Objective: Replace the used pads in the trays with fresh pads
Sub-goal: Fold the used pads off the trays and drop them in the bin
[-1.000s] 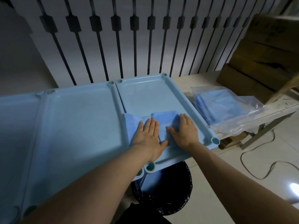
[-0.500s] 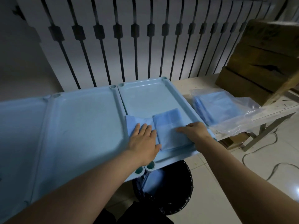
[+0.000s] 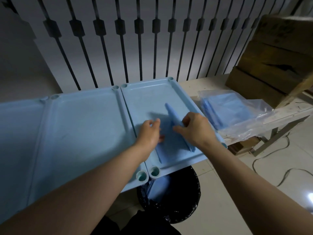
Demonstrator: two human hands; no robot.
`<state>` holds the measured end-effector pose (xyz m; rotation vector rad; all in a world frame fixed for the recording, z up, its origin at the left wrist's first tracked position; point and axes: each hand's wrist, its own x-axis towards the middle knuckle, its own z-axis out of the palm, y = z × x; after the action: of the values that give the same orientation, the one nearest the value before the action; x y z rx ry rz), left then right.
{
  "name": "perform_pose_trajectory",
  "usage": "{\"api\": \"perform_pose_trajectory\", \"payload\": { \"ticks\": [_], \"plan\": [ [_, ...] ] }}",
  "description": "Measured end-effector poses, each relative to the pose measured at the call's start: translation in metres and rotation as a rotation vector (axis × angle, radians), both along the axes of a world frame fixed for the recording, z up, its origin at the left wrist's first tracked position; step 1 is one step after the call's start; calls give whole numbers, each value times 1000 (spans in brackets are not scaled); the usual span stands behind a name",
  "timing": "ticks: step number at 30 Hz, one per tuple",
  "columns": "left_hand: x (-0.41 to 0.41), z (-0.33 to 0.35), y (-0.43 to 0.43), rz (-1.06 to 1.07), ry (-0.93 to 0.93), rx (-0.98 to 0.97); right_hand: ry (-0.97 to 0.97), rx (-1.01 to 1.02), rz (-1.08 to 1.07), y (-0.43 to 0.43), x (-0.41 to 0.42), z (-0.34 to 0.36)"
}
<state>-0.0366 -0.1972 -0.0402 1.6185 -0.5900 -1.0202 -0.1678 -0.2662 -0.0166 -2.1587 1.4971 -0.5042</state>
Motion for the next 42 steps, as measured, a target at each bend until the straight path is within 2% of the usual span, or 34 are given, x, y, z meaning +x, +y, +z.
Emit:
{"api": "perform_pose_trajectory", "payload": {
  "ticks": [1, 2, 5, 9, 13, 16, 18, 20, 24, 29, 36, 42],
  "plan": [
    [4, 1, -1, 43, 114, 31, -17, 42, 48, 7, 6, -2],
    [7, 1, -2, 56, 142, 73, -55, 88, 71, 12, 11, -3],
    [10, -4, -3, 63, 117, 146, -211, 140, 10, 13, 11, 0],
    [7, 0, -1, 32, 1, 187, -241, 94, -55, 5, -5, -2],
    [5, -1, 4, -75, -403, 237, -191, -27, -28, -2, -6, -21],
    [5, 7, 16, -264, -837, 259, -172, -162, 101, -7, 1, -39],
    [8, 8, 21, -429, -1168, 266, -69, -194, 256, -8, 9, -48],
    [14, 4, 20, -626, -1354, 308, 87, -209, 409, -9, 17, -53],
    [22, -11, 13, -848, -1414, 511, 289, -227, 551, -13, 26, -68],
    [18, -18, 8, -909, -1519, 626, 420, -223, 555, -16, 28, -82],
    [15, -20, 2, -950, -1543, 723, 477, -241, 535, -13, 31, -85],
    [14, -15, 4, -941, -1504, 722, 446, -81, 369, -11, 30, -80]
  ]
}}
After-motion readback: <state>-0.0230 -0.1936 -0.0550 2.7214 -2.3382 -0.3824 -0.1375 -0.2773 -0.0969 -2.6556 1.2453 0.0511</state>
